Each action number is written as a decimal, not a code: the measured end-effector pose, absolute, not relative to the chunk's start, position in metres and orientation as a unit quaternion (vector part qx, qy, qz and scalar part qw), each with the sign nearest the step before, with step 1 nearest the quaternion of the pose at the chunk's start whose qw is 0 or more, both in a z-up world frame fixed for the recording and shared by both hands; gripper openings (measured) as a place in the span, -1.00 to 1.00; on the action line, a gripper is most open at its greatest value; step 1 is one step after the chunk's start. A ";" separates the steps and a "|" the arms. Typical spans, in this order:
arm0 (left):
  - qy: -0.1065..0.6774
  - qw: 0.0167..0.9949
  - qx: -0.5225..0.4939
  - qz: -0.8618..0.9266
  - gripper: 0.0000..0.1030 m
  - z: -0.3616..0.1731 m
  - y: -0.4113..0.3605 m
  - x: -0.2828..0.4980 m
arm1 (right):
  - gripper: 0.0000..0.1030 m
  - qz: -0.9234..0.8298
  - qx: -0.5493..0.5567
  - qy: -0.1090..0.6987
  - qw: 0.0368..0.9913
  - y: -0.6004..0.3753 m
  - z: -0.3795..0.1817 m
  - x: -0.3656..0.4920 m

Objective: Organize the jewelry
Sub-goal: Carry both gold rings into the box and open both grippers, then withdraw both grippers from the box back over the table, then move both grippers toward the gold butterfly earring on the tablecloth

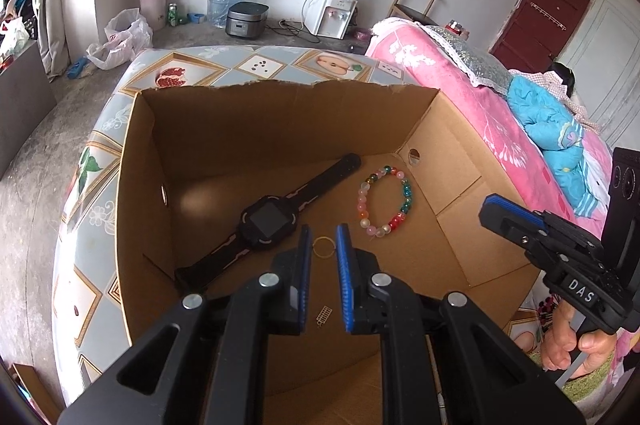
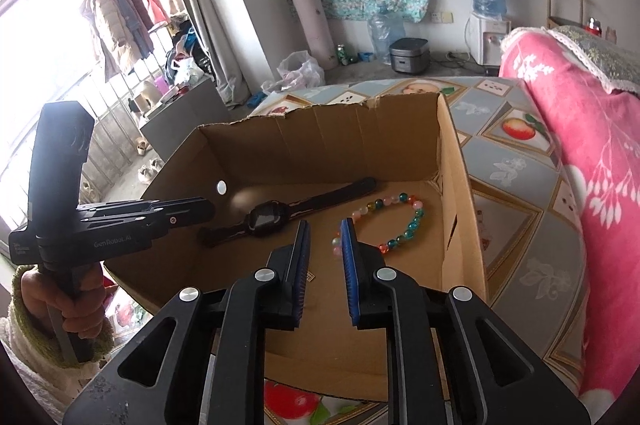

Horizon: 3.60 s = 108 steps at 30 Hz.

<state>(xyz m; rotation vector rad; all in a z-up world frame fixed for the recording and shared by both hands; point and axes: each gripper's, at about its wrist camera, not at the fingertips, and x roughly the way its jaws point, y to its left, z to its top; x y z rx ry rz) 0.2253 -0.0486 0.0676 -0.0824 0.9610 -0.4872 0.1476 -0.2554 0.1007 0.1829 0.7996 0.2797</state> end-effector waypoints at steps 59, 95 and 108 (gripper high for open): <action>0.442 0.888 0.024 -0.127 0.89 0.073 0.009 0.069 | 0.54 0.006 0.144 0.391 0.909 -0.323 0.098 0.007; 0.535 0.833 0.080 -0.112 0.92 -0.027 -0.010 0.054 | 0.71 -0.016 0.032 0.542 0.839 -0.281 0.006 0.007; 0.529 0.837 0.077 -0.113 0.92 -0.028 -0.009 0.053 | 0.84 -0.012 0.000 0.559 0.829 -0.276 -0.003 0.008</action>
